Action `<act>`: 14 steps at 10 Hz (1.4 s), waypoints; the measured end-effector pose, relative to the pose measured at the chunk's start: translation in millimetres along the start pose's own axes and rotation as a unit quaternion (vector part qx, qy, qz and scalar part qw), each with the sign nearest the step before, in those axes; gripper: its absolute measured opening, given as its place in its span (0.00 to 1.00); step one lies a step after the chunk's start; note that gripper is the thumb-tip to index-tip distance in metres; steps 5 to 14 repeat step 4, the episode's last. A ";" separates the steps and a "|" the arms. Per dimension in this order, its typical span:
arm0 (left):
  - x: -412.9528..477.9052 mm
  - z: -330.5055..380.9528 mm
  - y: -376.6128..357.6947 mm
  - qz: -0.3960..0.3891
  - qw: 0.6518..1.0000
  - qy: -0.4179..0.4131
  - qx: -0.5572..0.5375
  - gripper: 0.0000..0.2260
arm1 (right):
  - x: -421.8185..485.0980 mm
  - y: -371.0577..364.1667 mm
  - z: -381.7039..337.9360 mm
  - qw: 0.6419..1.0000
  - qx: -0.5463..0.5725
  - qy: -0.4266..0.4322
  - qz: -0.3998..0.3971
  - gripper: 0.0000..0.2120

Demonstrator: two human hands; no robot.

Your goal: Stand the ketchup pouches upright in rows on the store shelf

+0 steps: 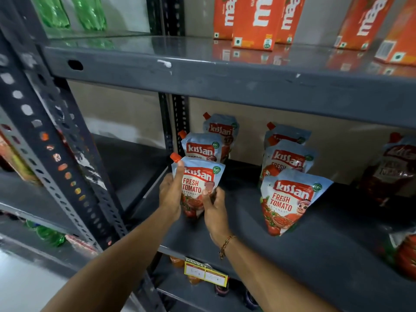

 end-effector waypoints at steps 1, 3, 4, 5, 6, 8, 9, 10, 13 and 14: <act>2.0 -5.7 2.3 0.002 1.000 -0.004 -0.002 0.35 | 1.7 0.1 0.8 1.000 0.000 0.003 -0.001 0.09; -10.9 -20.6 1.1 0.079 0.996 -0.024 0.017 0.35 | -3.5 11.0 -3.4 0.998 -0.046 -0.029 -0.022 0.17; -27.1 -31.3 6.1 0.209 0.977 -0.028 0.025 0.32 | -5.3 25.0 -9.2 0.998 -0.060 -0.033 0.006 0.16; -27.1 -31.3 6.1 0.209 0.977 -0.028 0.025 0.32 | -5.3 25.0 -9.2 0.998 -0.060 -0.033 0.006 0.16; -27.1 -31.3 6.1 0.209 0.977 -0.028 0.025 0.32 | -5.3 25.0 -9.2 0.998 -0.060 -0.033 0.006 0.16; -27.1 -31.3 6.1 0.209 0.977 -0.028 0.025 0.32 | -5.3 25.0 -9.2 0.998 -0.060 -0.033 0.006 0.16; -27.1 -31.3 6.1 0.209 0.977 -0.028 0.025 0.32 | -5.3 25.0 -9.2 0.998 -0.060 -0.033 0.006 0.16; -27.1 -31.3 6.1 0.209 0.977 -0.028 0.025 0.32 | -5.3 25.0 -9.2 0.998 -0.060 -0.033 0.006 0.16; -27.1 -31.3 6.1 0.209 0.977 -0.028 0.025 0.32 | -5.3 25.0 -9.2 0.998 -0.060 -0.033 0.006 0.16; -27.1 -31.3 6.1 0.209 0.977 -0.028 0.025 0.32 | -5.3 25.0 -9.2 0.998 -0.060 -0.033 0.006 0.16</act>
Point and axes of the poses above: each hand's wrist, its own x-axis towards the middle knuckle, its own y-axis out of the back of the hand, z = x × y, the point moved 1 cm from there along x, towards the middle knuckle, and after that the axes turned 7 degrees about -y, right-handed, at the moved point
